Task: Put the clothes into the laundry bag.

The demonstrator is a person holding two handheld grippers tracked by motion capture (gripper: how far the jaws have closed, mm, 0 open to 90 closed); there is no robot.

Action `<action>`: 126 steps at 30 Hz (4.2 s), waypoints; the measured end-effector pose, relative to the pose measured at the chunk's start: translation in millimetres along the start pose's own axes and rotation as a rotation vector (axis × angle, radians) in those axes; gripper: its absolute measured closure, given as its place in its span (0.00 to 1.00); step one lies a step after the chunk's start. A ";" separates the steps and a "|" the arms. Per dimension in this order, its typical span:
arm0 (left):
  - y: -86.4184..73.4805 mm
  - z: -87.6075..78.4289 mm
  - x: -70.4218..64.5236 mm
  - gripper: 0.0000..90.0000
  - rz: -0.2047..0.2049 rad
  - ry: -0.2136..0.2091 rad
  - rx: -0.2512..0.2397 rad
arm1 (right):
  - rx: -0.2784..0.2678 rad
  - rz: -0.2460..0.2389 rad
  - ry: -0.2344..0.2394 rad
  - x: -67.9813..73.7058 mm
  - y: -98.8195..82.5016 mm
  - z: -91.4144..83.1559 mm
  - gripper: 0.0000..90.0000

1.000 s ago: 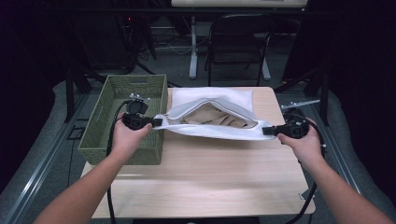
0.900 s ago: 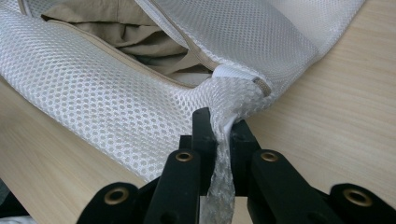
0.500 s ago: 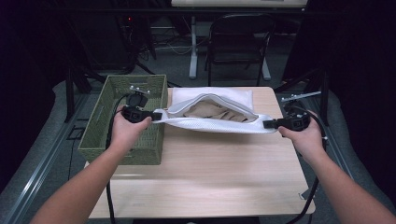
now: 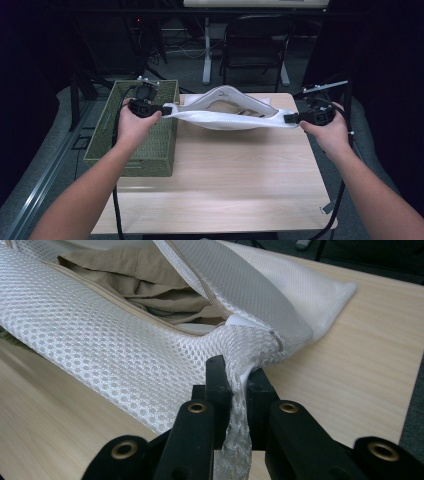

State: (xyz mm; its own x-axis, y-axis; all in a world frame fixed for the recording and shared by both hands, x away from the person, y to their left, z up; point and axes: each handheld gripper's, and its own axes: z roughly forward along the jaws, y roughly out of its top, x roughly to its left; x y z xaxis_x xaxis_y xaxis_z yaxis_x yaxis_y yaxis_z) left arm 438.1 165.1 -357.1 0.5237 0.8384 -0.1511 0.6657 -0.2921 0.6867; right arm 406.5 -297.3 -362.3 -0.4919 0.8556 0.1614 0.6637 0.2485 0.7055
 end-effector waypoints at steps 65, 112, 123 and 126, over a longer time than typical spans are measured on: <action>-4.2 -36.8 -13.1 0.93 0.030 -0.011 -0.086 | -0.109 -0.043 -0.007 6.9 8.3 -40.2 0.92; -149.7 3.5 -29.7 0.89 0.013 -0.093 0.032 | 0.020 -0.062 0.013 35.8 -114.7 -0.6 0.88; -172.6 14.3 -31.2 0.88 0.007 -0.090 0.016 | 0.029 -0.023 0.026 33.2 -135.9 10.6 0.87; -178.6 17.5 -33.0 0.88 0.022 -0.083 0.020 | 0.034 -0.024 0.019 33.7 -141.2 13.6 0.87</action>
State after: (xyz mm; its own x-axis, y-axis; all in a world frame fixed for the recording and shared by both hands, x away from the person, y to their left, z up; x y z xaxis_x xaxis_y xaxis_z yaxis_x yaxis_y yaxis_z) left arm 311.2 181.6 -487.2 0.5799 0.7909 -0.1955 0.6638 -0.3195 0.6763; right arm 303.9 -297.4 -465.9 -0.5181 0.8405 0.1584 0.6703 0.2839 0.6856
